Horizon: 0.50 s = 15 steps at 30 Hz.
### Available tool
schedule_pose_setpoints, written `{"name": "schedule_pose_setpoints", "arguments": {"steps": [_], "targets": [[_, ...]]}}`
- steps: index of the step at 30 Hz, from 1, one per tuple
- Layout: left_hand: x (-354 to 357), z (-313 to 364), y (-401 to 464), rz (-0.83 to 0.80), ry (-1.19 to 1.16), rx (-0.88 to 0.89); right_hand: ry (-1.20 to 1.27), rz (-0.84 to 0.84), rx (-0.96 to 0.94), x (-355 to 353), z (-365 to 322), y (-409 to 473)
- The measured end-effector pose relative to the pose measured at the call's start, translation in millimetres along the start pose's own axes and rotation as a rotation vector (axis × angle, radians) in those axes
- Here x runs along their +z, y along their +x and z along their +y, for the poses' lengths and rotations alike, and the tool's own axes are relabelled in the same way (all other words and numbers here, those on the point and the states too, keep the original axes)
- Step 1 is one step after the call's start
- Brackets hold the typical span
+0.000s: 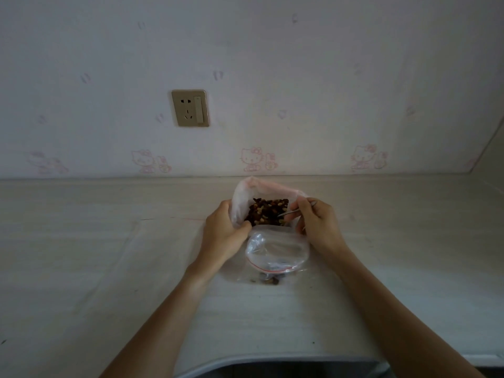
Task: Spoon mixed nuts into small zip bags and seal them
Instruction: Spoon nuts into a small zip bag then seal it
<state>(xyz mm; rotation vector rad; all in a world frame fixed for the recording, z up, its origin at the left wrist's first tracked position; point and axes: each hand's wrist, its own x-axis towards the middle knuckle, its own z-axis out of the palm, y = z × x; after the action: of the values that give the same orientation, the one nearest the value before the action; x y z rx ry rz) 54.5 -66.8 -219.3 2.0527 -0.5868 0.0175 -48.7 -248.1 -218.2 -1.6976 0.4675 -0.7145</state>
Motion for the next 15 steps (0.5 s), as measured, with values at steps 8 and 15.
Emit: {"name": "schedule_pose_setpoints", "arguments": {"steps": [8, 15], "targets": [[2.6, -2.3, 2.0, 0.023, -0.269, -0.010, 0.120, 0.000, 0.148, -2.1, 3.1, 1.7], [2.9, -5.1, 2.7, 0.041, -0.423, -0.074, 0.261, 0.047, 0.241, -5.7, 0.9, 1.4]]}}
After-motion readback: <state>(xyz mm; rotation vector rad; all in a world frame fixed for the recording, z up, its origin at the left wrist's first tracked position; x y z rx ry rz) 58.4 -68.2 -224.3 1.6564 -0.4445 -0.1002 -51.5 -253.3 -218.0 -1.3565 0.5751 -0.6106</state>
